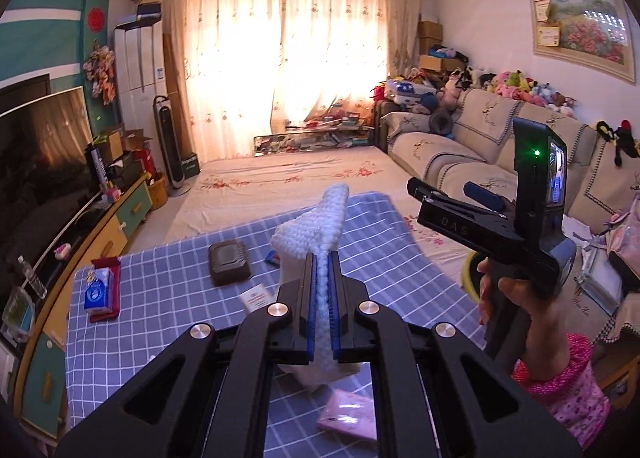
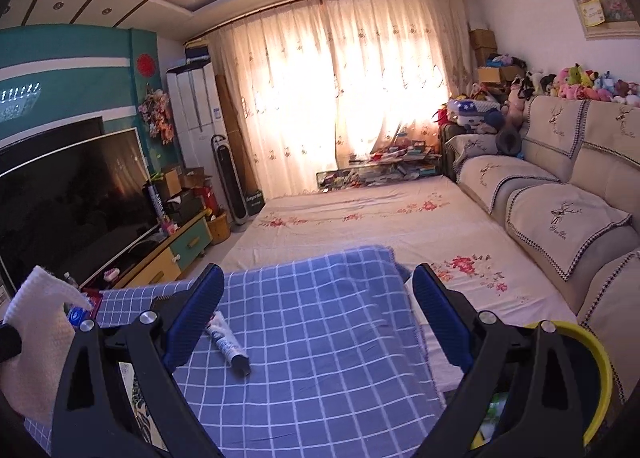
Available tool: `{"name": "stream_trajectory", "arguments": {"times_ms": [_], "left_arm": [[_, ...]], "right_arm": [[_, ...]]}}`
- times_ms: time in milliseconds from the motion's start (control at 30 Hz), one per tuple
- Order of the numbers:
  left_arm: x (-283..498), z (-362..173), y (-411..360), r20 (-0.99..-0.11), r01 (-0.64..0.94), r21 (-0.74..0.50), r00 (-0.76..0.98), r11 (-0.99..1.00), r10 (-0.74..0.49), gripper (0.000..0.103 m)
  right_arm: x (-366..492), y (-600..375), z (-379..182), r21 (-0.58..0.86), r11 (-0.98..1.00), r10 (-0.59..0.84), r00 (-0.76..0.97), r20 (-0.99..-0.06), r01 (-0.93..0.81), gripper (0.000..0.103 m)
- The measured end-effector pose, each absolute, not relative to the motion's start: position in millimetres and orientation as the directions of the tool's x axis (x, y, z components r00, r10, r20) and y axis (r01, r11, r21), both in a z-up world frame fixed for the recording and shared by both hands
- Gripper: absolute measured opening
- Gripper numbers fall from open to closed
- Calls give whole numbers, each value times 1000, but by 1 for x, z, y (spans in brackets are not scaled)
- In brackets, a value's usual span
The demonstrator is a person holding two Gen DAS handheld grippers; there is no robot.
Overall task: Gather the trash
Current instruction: 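Lift the wipe with the left gripper toward the bin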
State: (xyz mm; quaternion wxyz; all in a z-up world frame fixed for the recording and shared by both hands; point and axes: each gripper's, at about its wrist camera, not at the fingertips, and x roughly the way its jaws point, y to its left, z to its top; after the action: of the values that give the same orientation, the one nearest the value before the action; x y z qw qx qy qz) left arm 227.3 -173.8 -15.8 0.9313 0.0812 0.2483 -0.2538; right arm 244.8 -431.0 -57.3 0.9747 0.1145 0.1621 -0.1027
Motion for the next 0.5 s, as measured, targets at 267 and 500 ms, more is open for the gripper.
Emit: {"name": "stream_trajectory", "arguments": {"times_ms": [267, 500], "left_arm": [[203, 18, -238, -475, 605, 66, 718, 793, -508, 6], [194, 29, -310, -482, 705, 50, 638, 708, -601, 6]], "right_arm": [[166, -503, -29, 193, 901, -328, 901, -285, 389, 93], [83, -572, -60, 209, 812, -456, 817, -354, 544, 93]]}}
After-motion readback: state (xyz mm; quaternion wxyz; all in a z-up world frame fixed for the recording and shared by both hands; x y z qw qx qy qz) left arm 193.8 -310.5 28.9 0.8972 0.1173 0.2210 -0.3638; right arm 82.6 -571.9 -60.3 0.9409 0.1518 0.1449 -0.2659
